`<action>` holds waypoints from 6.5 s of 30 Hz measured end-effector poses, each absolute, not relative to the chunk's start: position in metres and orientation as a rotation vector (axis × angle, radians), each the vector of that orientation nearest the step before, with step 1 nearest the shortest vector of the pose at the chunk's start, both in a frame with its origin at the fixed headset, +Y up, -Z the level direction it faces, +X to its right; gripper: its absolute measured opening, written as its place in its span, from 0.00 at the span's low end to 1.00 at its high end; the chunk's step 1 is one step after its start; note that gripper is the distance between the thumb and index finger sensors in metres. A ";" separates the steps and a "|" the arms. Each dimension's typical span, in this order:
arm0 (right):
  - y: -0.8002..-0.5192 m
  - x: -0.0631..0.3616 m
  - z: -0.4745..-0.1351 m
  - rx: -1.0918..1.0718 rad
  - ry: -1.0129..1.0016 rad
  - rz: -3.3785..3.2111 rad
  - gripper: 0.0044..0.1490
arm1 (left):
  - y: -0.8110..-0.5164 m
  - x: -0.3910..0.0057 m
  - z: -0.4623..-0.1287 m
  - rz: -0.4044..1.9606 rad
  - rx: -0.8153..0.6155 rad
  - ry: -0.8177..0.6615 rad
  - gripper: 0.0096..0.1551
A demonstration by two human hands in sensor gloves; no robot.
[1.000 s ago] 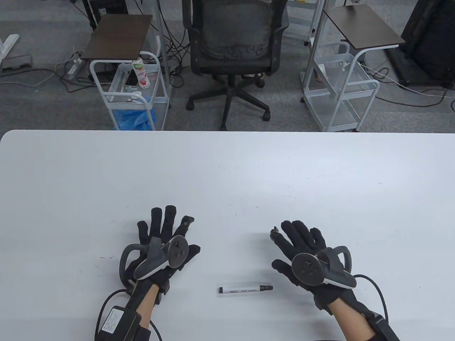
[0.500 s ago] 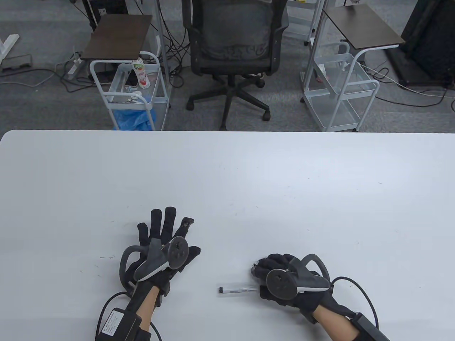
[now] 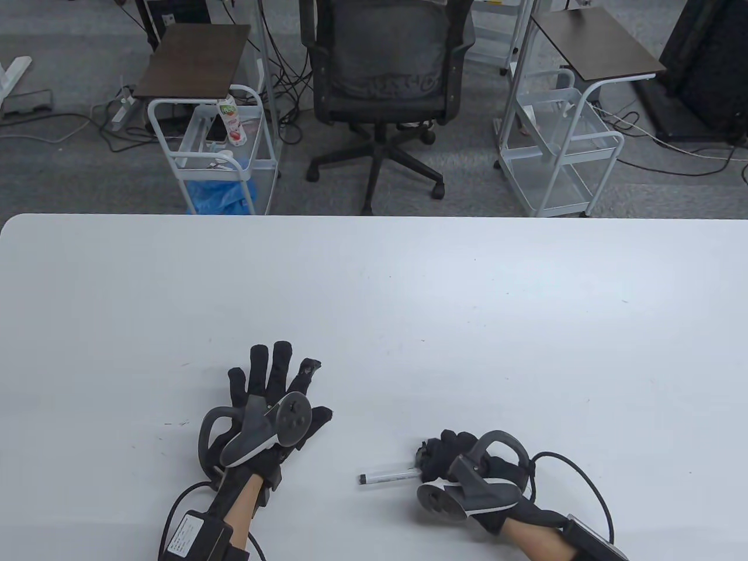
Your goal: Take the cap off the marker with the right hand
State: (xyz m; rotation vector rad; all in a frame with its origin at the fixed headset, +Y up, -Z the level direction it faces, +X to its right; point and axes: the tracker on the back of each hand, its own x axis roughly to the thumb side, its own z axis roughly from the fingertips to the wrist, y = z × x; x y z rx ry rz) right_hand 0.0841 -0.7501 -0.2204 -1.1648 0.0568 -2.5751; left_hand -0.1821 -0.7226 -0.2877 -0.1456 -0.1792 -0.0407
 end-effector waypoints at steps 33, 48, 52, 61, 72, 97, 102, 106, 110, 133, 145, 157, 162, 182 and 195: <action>-0.652 0.118 -0.268 -0.859 0.275 -3.085 0.30 | -0.719 -0.184 -0.286 0.010 -0.151 -0.187 0.53; -0.697 0.162 -0.304 -0.521 0.043 -3.411 0.28 | -0.713 -0.183 -0.287 0.096 -0.157 -0.170 0.54; -0.706 0.155 -0.305 -0.591 -0.048 -3.434 0.28 | -0.698 -0.174 -0.291 0.281 -0.154 -0.190 0.55; -0.706 0.136 -0.300 -0.749 -0.100 -3.430 0.28 | -0.700 -0.125 -0.311 0.623 -0.329 -0.320 0.54; -0.707 0.130 -0.298 -0.859 -0.111 -3.481 0.28 | -0.734 -0.110 -0.307 0.713 -0.452 -0.354 0.38; -0.733 0.164 -0.304 -1.032 -0.656 -3.640 0.45 | -0.727 -0.104 -0.298 0.628 -0.398 -0.438 0.30; -0.740 0.149 -0.300 -1.108 -0.672 -3.601 0.34 | -0.729 -0.101 -0.295 0.584 -0.422 -0.460 0.30; -0.737 0.150 -0.299 -1.140 -0.617 -3.643 0.31 | -0.726 -0.100 -0.295 0.596 -0.433 -0.482 0.30; -0.732 0.150 -0.297 -1.156 -0.409 -3.556 0.30 | -0.724 -0.097 -0.294 0.555 -0.430 -0.501 0.31; -0.707 0.192 -0.298 -0.777 0.110 -3.432 0.31 | -0.650 -0.175 -0.300 0.507 -0.042 -0.142 0.31; -0.702 0.196 -0.299 -0.759 0.130 -3.459 0.31 | -0.688 -0.200 -0.357 0.000 -0.208 0.326 0.32; -0.701 0.200 -0.301 -0.757 0.103 -3.493 0.31 | -0.754 -0.179 -0.396 -0.377 -0.286 0.383 0.31; -0.702 0.202 -0.304 -0.751 0.054 -3.511 0.31 | -0.761 -0.174 -0.401 -0.419 -0.436 0.424 0.30; -0.703 0.208 -0.307 -0.688 -0.065 -3.522 0.31 | -0.695 -0.172 -0.368 -0.201 -0.354 0.325 0.59; -0.707 0.211 -0.310 -0.598 -0.059 -3.527 0.32 | -0.619 -0.172 -0.314 0.007 -0.035 -0.103 0.53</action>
